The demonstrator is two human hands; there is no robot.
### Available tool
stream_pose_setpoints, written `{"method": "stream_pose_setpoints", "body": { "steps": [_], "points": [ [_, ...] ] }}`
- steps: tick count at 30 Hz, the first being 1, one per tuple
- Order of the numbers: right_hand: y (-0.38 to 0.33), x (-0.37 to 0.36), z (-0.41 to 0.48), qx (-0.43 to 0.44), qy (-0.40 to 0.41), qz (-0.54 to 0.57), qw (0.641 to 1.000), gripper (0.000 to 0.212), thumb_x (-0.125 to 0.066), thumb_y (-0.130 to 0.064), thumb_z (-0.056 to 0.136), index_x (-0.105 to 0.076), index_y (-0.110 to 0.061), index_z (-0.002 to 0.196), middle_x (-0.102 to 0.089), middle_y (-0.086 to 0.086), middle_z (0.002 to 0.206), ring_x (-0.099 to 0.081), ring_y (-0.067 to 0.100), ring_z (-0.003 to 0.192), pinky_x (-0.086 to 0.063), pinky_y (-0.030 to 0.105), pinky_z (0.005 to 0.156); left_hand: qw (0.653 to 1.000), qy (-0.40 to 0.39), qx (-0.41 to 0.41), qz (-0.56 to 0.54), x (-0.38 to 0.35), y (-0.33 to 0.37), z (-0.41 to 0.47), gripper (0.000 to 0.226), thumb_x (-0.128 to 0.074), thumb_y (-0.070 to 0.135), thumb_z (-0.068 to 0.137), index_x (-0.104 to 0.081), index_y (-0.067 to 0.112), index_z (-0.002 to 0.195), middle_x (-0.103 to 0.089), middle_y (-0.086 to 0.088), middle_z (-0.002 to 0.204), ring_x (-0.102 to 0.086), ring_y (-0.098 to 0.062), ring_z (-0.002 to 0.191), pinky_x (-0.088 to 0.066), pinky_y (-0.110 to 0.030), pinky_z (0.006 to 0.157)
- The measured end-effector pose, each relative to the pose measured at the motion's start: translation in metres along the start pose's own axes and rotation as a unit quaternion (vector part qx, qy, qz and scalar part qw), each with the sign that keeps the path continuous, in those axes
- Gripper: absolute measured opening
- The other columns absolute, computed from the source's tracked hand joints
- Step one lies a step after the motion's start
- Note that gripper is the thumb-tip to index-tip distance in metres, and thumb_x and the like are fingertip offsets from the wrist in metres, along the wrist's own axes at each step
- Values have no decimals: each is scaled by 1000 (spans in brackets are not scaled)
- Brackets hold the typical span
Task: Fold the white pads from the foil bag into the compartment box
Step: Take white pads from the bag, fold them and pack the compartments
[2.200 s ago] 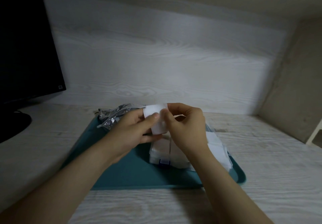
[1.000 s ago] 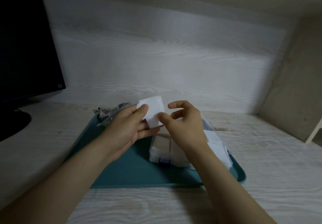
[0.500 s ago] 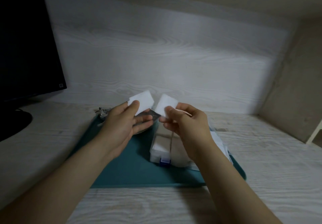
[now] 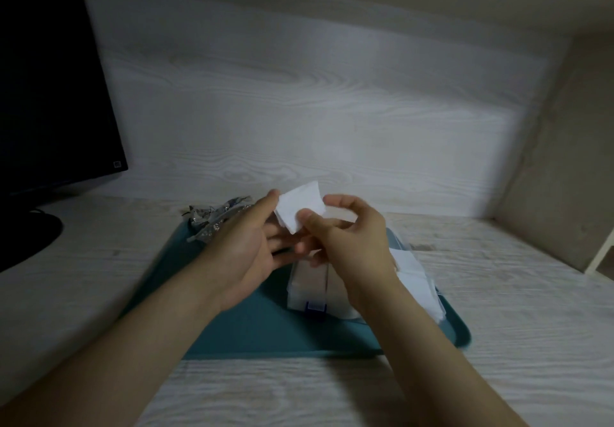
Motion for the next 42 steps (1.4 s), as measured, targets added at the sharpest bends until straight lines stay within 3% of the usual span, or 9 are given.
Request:
{"method": "stream_pose_setpoints", "body": {
  "steps": [6,11,16,22,25,30,36,39,42],
  "points": [
    [-14,-3,-7,271,70,-354,893,28,-77,-37,88,-58,-33,108,-63,-10,91,-62,4,77,-47,21,61,1000,-10,-3,18,1,-1,1,48,-29,38,116,-57,10,143,-73,-21,127,-71,-32,122,-54,-50,105],
    [-15,-13,-8,351,22,-381,855,43,-85,-48,75,-63,-25,103,-61,-10,105,-57,12,95,-50,33,77,1000,-27,11,-11,0,-1,2,45,-32,23,113,-62,2,138,-73,-23,127,-74,-30,113,-63,-37,86],
    [-20,-15,-11,371,-42,-347,860,36,-89,-32,76,-65,-23,102,-71,-7,105,-67,13,91,-56,37,72,999,-44,26,-12,0,5,-1,50,-32,29,109,-64,1,134,-73,-23,121,-75,-28,102,-64,-38,85],
    [-23,-27,-20,409,-103,-342,840,35,-90,-25,75,-63,-16,96,-71,-4,111,-65,16,94,-51,30,74,997,-57,52,3,4,2,0,68,-32,56,111,-60,2,141,-62,-29,133,-54,-37,120,-33,-56,122],
    [-23,-24,-20,407,-99,-360,834,36,-89,-30,77,-59,-20,93,-67,-7,92,-61,15,80,-50,34,67,997,-60,53,-7,4,1,0,63,-35,52,112,-57,1,143,-58,-23,130,-49,-36,117,-38,-53,115],
    [-18,-26,-18,380,-135,-365,839,42,-90,-35,77,-56,-22,98,-70,-6,110,-65,15,88,-54,35,74,998,-54,44,-3,-2,4,-4,60,-33,51,111,-61,1,129,-62,-17,111,-57,-29,95,-50,-38,86],
    [-21,-25,-20,394,-129,-367,833,34,-84,-32,81,-58,-18,97,-59,-11,76,-59,15,68,-51,42,64,998,-46,-2,53,0,4,-3,62,-38,52,110,-57,-2,133,-61,-27,116,-51,-37,106,-47,-49,99],
    [-24,-23,-20,361,-124,-318,868,19,-73,-23,89,-60,-18,102,-65,-9,77,-65,15,72,-53,43,68,996,-30,-24,84,-1,3,-3,57,-38,51,110,-58,6,138,-66,-31,127,-60,-36,108,-49,-54,109],
    [-24,-14,-12,283,-82,-214,931,22,-65,-7,94,-62,-22,110,-76,-5,89,-74,16,83,-61,46,70,994,-20,-63,92,-5,3,-4,49,-39,47,110,-48,11,142,-70,-17,112,-54,-32,96,-53,-45,82]
  ]
}}
Point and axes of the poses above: each hand's wrist, its own z-axis towards the middle knuckle, its own x-axis out of the back of the hand, y = z × x, the point moved 6 cm from there along z, towards the middle knuckle
